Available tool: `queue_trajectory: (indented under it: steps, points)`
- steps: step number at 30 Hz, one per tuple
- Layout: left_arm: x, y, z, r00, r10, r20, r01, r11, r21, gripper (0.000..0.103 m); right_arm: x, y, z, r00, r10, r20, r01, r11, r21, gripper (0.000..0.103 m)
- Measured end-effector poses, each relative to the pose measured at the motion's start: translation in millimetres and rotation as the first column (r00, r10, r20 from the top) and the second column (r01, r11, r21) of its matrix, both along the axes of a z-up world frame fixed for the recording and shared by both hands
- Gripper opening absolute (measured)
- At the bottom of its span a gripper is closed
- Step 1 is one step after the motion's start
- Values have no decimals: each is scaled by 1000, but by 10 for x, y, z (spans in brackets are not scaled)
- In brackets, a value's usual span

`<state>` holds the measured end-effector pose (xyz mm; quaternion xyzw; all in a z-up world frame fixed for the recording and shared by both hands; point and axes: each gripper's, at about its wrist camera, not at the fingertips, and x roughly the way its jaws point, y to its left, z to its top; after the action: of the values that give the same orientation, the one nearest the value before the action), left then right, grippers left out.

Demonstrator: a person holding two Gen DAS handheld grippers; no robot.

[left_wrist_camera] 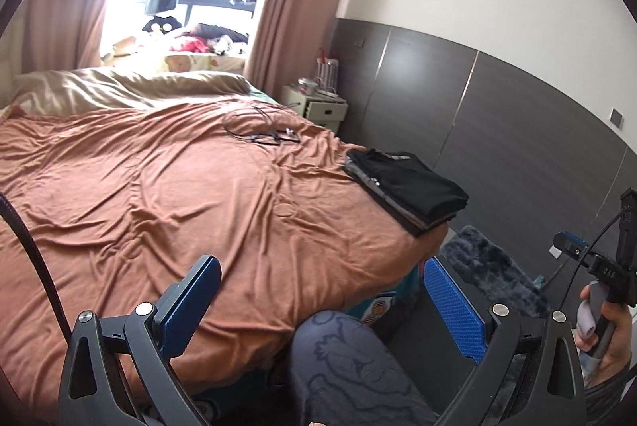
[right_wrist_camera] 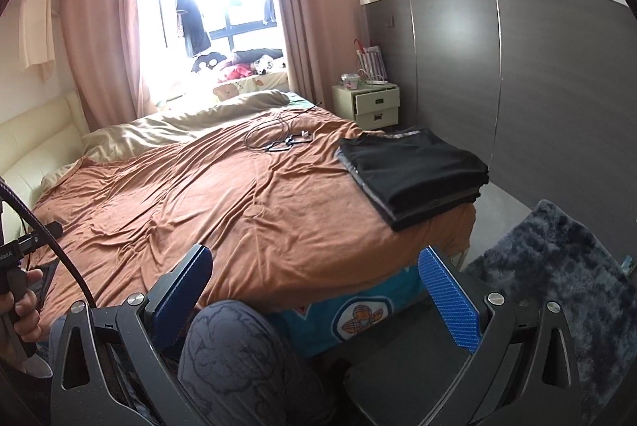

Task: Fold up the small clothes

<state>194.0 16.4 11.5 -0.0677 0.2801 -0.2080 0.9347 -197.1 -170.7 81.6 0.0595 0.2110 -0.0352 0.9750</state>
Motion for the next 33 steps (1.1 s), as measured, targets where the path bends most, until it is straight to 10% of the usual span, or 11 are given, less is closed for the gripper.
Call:
queue_trajectory:
  steps: [33]
  points:
    - [-1442, 383, -87, 972, 183, 150, -198, 976, 89, 103, -524, 487, -475, 995, 99, 34, -100, 994, 40, 103]
